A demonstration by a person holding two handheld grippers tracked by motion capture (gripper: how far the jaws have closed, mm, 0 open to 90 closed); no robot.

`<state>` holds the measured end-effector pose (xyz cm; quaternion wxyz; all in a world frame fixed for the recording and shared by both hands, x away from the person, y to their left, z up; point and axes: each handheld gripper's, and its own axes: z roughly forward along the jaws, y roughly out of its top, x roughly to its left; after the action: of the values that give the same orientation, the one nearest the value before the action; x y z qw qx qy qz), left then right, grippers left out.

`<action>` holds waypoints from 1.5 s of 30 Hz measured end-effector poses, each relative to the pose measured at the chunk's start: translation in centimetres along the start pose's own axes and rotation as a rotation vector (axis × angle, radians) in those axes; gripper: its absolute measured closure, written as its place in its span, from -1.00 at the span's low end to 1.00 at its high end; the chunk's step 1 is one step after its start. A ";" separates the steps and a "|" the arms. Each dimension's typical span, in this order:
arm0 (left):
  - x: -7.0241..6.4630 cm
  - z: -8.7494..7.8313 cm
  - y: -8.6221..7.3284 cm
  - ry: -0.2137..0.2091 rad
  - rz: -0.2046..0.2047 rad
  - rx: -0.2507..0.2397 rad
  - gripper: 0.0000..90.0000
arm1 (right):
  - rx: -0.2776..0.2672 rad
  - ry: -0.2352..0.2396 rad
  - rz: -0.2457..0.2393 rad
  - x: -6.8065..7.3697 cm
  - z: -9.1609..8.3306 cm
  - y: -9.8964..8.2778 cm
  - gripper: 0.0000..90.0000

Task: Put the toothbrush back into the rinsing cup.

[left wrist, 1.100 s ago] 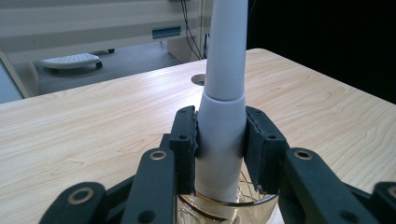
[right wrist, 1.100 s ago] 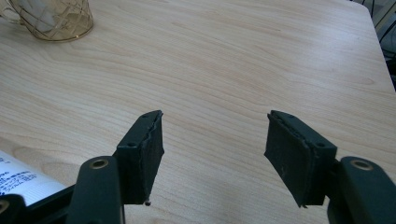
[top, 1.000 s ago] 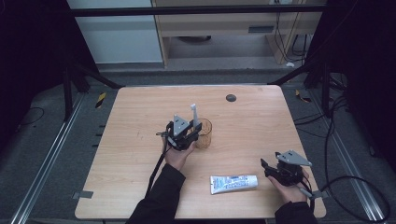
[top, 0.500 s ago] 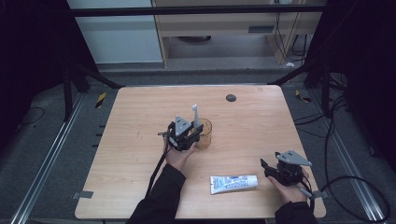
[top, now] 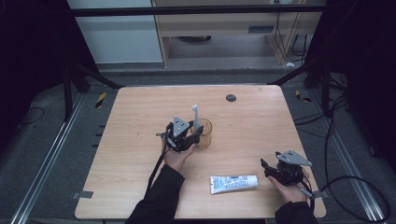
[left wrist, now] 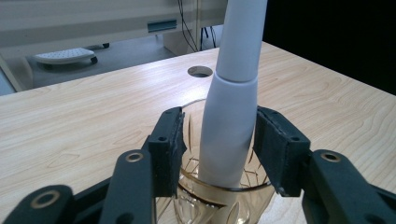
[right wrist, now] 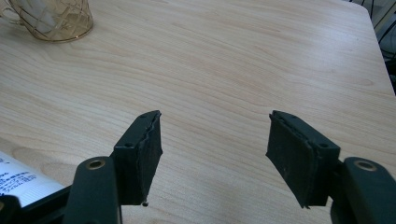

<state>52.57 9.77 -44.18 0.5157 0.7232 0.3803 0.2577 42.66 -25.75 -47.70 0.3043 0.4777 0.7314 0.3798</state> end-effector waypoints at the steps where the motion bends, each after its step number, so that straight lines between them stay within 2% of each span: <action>1: 0.1 -0.4 0.0 -0.002 -0.001 -0.002 0.10 | -0.001 -0.001 -0.002 0.0 0.0 0.0 -0.23; 8: 1.0 -2.2 0.3 -0.018 -0.012 -0.016 0.00 | -0.005 -0.001 0.009 0.1 0.0 0.1 -0.24; 13: 1.5 -3.2 0.5 -0.012 0.003 -0.010 -0.04 | -0.011 0.000 0.009 0.2 -0.1 0.2 -0.26; 19: 2.0 -4.3 1.2 0.008 0.043 0.017 -0.08 | -0.026 0.001 0.014 0.1 -0.5 0.4 -0.27; 24: 2.8 -5.1 1.3 0.014 0.052 0.043 -0.14 | -0.037 0.008 0.014 0.2 -0.7 0.6 -0.27; 25: 3.3 -5.6 1.1 0.036 0.067 0.067 -0.14 | -0.044 0.011 0.016 0.3 -0.9 0.7 -0.27; 26: 3.3 -5.6 1.1 0.036 0.067 0.067 -0.15 | -0.044 0.011 0.016 0.3 -0.9 0.7 -0.27; 28: 4.2 -6.6 0.6 0.057 0.070 0.079 -0.14 | -0.057 0.018 0.010 0.4 -1.2 0.9 -0.24; 31: 4.7 -7.4 0.1 0.074 0.074 0.081 -0.13 | -0.061 0.023 0.009 0.5 -1.4 1.1 -0.19; 34: 5.7 -8.9 -1.3 0.085 0.076 0.112 -0.11 | -0.060 0.031 0.010 0.5 -1.5 1.2 -0.12; 37: 6.1 -9.6 -2.1 0.087 0.063 0.127 -0.05 | -0.059 0.046 0.013 0.6 -1.5 1.2 -0.06; 38: 6.2 -10.0 -2.4 0.091 0.055 0.132 0.00 | -0.056 0.055 0.006 0.7 -1.5 1.3 0.02; 39: 6.5 -10.6 -3.1 0.086 0.026 0.139 0.01 | -0.049 0.063 0.010 0.7 -1.5 1.3 0.07; 41: 6.4 -11.0 -3.6 0.075 0.008 0.158 0.14 | -0.039 0.072 0.004 0.8 -1.5 1.3 0.14; 43: 6.3 -11.1 -3.9 0.065 0.009 0.167 0.22 | -0.026 0.086 0.007 0.8 -1.4 1.3 0.21; 45: 5.5 -11.4 -4.3 0.036 0.025 0.198 0.33 | -0.014 0.092 0.000 0.9 -1.3 1.2 0.29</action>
<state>45.79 21.29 -44.52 0.4313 0.7706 0.4042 0.2382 41.84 -24.98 -46.01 0.2738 0.4576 0.7420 0.4063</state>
